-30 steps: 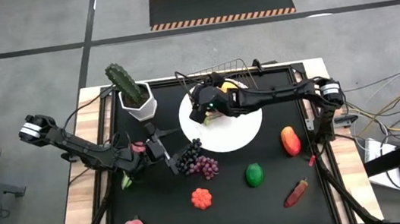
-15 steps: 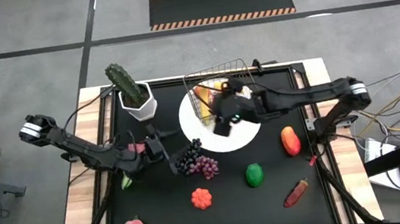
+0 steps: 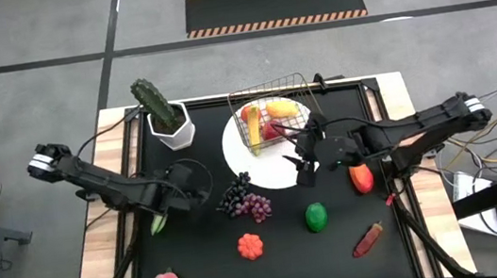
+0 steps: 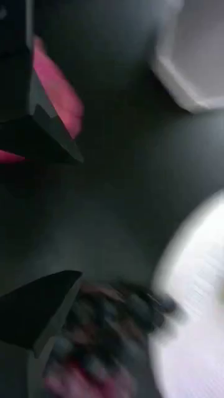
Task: Build produce basket
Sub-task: Put the red dragonfruit into the wire basket
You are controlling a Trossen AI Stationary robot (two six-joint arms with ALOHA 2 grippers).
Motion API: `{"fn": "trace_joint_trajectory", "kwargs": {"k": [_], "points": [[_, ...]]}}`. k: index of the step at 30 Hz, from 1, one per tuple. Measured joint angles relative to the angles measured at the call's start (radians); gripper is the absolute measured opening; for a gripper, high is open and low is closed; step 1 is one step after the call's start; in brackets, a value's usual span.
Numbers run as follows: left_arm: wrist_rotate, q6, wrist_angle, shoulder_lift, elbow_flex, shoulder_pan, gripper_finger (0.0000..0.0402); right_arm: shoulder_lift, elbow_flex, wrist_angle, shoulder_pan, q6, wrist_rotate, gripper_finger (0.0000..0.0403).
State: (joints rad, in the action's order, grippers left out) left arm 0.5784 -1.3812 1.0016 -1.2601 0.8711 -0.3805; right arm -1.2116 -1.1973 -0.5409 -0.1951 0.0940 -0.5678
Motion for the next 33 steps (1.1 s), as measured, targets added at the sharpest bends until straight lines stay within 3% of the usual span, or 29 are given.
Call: {"fn": "trace_joint_trajectory", "kwargs": {"k": [4, 8, 15, 24, 33], "points": [[-0.15, -0.028, 0.23, -0.056, 0.062, 0.01, 0.0274, 0.026, 0.062, 0.059, 0.0, -0.001, 0.0, 0.0242], [-0.239, -0.019, 0.349, -0.075, 0.103, 0.029, 0.0274, 0.035, 0.106, 0.13, 0.001, -0.032, -0.001, 0.0242], [-0.339, 0.059, 0.371, -0.065, 0.078, 0.068, 0.0274, 0.039, 0.125, 0.165, 0.001, -0.053, 0.0, 0.024], [-0.37, 0.086, 0.37, -0.065, 0.016, 0.108, 0.0274, 0.039, 0.126, 0.163, 0.001, -0.06, 0.0, 0.0242], [-0.367, 0.109, 0.369, -0.044, 0.063, 0.108, 0.0274, 0.039, 0.126, 0.165, 0.001, -0.055, -0.001, 0.0244]]}}
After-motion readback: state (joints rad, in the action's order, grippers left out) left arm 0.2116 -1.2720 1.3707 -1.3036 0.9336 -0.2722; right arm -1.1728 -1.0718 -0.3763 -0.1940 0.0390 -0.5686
